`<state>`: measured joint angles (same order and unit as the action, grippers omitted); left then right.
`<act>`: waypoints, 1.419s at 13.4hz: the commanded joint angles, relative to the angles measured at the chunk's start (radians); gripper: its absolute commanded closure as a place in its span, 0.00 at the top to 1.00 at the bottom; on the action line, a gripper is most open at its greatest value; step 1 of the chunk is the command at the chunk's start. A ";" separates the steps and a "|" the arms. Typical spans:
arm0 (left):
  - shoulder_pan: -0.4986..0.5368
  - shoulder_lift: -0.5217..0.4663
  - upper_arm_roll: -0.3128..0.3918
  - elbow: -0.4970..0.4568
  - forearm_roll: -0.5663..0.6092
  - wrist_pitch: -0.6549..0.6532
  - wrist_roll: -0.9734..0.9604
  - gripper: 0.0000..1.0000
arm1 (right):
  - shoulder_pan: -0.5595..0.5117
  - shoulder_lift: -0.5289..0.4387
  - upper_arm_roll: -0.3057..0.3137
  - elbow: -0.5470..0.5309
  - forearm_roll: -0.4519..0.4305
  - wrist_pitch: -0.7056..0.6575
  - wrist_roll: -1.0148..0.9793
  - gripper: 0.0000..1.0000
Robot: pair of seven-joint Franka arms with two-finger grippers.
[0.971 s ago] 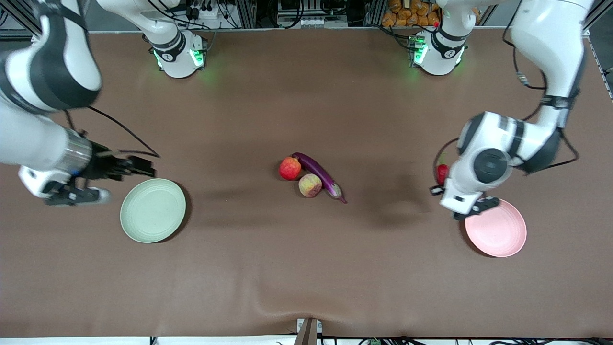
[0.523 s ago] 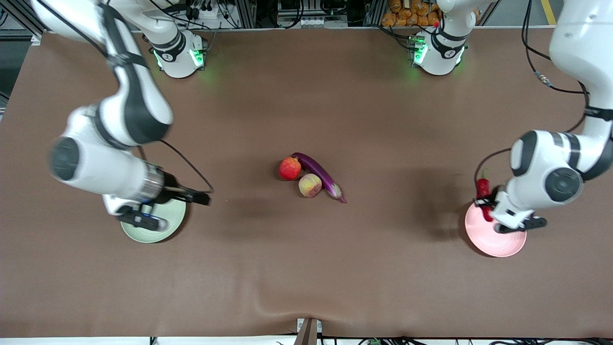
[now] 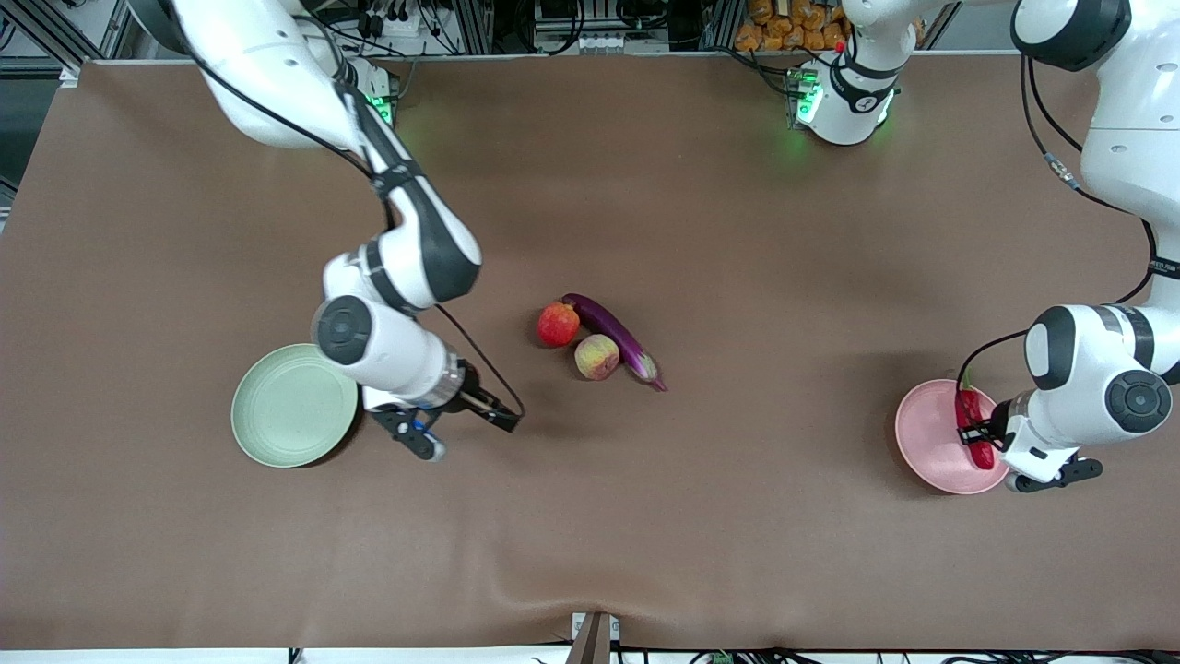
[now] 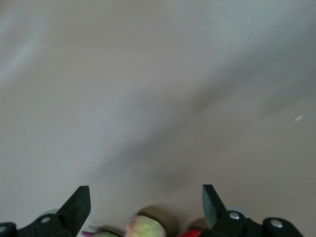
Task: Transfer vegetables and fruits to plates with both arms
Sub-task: 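Place the pepper on the pink plate while the right gripper moves out, then grasp the peach with the right gripper while the left gripper reaches the eggplant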
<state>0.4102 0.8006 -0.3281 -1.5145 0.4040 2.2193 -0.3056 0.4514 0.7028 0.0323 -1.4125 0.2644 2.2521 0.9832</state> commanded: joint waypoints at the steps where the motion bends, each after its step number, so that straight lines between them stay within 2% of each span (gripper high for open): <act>1: 0.018 -0.012 0.004 0.013 0.027 0.003 0.046 1.00 | 0.055 0.060 -0.005 0.055 0.015 0.021 0.072 1.00; 4: 0.058 -0.032 -0.041 0.011 0.001 -0.006 0.082 1.00 | 0.104 0.098 -0.005 0.066 0.022 0.041 0.145 1.00; 6: 0.055 -0.060 -0.097 0.011 -0.089 -0.088 0.021 1.00 | 0.133 0.107 -0.006 0.066 0.074 0.041 0.170 1.00; 8: 0.047 -0.080 -0.193 -0.001 -0.120 -0.170 -0.166 1.00 | 0.164 0.116 -0.006 0.064 0.093 0.040 0.184 1.00; 10: 0.026 -0.075 -0.299 -0.019 -0.117 -0.178 -0.403 1.00 | 0.184 0.132 -0.006 0.064 0.093 0.041 0.213 1.00; 12: -0.051 -0.066 -0.310 -0.041 -0.122 -0.159 -0.554 1.00 | 0.193 0.136 -0.006 0.060 0.093 0.040 0.216 1.00; 15: -0.178 -0.047 -0.309 -0.072 -0.122 -0.034 -0.822 1.00 | 0.219 0.172 -0.008 0.066 0.085 0.058 0.242 1.00; 16: -0.227 -0.037 -0.307 -0.069 -0.122 -0.017 -0.918 1.00 | 0.222 0.173 -0.008 0.066 0.082 0.073 0.239 0.67; 17: -0.269 -0.031 -0.307 -0.070 -0.122 0.005 -1.002 1.00 | 0.233 0.175 -0.008 0.066 0.082 0.075 0.245 0.28; 18: -0.304 -0.018 -0.305 -0.070 -0.120 0.028 -1.071 1.00 | 0.236 0.175 -0.011 0.066 0.079 0.075 0.245 0.09; 19: -0.330 -0.005 -0.304 -0.075 -0.120 0.055 -1.113 1.00 | 0.233 0.173 -0.014 0.075 0.079 0.075 0.236 0.00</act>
<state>0.1207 0.7828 -0.6443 -1.5840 0.2951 2.2307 -1.3356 0.6742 0.8628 0.0299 -1.3741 0.3358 2.3286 1.2090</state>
